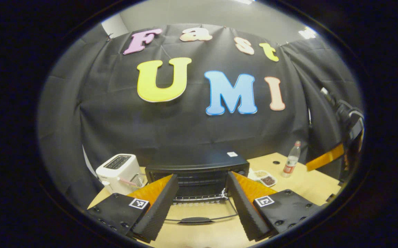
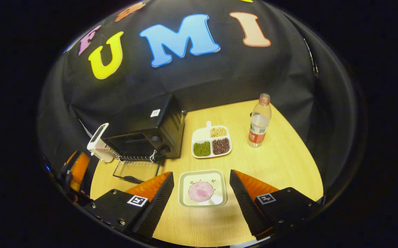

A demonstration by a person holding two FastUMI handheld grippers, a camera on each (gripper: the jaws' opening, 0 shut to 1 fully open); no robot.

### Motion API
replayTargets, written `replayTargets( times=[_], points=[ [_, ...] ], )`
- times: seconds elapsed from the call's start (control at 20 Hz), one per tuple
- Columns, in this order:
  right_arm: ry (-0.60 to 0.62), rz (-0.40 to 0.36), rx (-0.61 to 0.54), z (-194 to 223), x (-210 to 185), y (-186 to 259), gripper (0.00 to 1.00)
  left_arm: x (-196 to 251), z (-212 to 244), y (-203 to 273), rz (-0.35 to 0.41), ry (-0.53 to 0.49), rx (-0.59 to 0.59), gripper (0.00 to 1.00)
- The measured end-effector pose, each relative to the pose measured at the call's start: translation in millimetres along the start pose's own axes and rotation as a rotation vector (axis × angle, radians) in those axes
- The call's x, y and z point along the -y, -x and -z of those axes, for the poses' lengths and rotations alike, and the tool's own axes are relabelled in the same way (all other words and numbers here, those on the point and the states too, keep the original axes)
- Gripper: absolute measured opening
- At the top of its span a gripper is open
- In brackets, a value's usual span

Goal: Open the electric oven with the left hand, put the food in, and close the electric oven.

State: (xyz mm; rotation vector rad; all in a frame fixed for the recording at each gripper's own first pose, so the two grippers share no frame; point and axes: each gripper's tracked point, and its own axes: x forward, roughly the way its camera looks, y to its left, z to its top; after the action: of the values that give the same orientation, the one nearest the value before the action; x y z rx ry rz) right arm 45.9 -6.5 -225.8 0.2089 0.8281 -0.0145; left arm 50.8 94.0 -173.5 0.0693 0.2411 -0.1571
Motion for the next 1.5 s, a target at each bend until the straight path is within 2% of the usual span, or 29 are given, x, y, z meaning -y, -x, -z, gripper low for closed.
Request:
replayTargets(
  times=[0.25,0.55,0.95,1.0,1.1,1.15,1.25,1.3,1.35,1.4,1.45,1.5],
  points=[
    [-0.072,-0.023,-0.254,38,27,-56,0.98,-12,-43,29,-0.035,-0.022,0.073,1.0],
    [-0.033,0.075,-0.477,80,66,-105,0.98,-32,-49,48,-0.089,-0.04,0.079,1.0],
    [0.097,0.203,-0.561,92,91,-140,0.98,-59,-30,70,-0.16,-0.033,0.028,1.0],
    [0.11,0.205,-0.553,89,91,-142,0.98,-61,-28,70,-0.165,-0.031,0.027,0.96],
    [0.124,0.204,-0.552,88,85,-143,0.96,-64,-27,71,-0.169,-0.026,0.027,0.96],
    [0.119,0.196,-0.552,90,80,-144,0.9,-64,-27,71,-0.168,-0.024,0.025,0.96],
    [0.12,0.171,-0.547,92,71,-147,0.65,-62,-23,69,-0.166,-0.018,0.021,0.96],
    [0.118,0.15,-0.544,92,66,-147,0.58,-60,-24,68,-0.162,-0.016,0.023,0.92],
    [0.094,0.147,-0.542,96,63,-149,0.43,-59,-27,68,-0.156,-0.017,0.027,0.96],
    [0.08,0.131,-0.555,101,61,-153,0.18,-56,-28,66,-0.149,-0.019,0.03,0.92],
    [0.074,0.112,-0.537,97,66,-149,0.21,-53,-28,66,-0.14,-0.019,0.033,1.0],
    [0.047,0.091,-0.554,92,67,-141,0.06,-50,-29,65,-0.128,-0.016,0.035,1.0]
  ],
)
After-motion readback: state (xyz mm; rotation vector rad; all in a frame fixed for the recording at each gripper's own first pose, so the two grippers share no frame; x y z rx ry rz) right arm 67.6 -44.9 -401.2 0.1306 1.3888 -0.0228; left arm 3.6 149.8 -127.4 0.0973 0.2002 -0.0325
